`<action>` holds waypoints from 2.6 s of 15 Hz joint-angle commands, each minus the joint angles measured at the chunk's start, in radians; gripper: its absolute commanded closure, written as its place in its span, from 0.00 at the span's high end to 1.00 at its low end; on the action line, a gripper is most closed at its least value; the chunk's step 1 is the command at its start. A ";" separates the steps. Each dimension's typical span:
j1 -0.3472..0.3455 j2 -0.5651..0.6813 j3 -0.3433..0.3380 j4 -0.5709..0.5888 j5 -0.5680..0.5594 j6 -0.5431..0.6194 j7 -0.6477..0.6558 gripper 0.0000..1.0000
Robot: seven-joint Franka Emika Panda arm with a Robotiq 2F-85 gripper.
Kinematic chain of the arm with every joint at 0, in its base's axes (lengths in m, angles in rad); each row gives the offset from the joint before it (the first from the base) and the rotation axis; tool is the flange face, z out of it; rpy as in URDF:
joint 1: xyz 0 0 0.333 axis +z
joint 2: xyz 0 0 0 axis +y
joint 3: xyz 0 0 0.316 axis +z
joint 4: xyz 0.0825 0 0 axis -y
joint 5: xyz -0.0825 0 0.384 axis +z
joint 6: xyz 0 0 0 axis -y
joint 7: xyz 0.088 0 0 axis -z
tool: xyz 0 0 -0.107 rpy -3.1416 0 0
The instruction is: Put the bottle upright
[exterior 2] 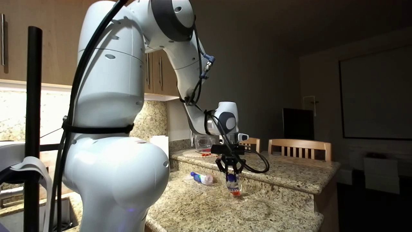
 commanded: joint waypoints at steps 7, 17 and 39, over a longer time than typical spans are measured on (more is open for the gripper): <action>-0.007 0.124 0.020 0.220 -0.127 -0.132 0.188 0.15; 0.011 0.182 0.031 0.388 -0.195 -0.221 0.291 0.15; 0.030 0.243 -0.003 0.541 -0.255 -0.201 0.402 0.85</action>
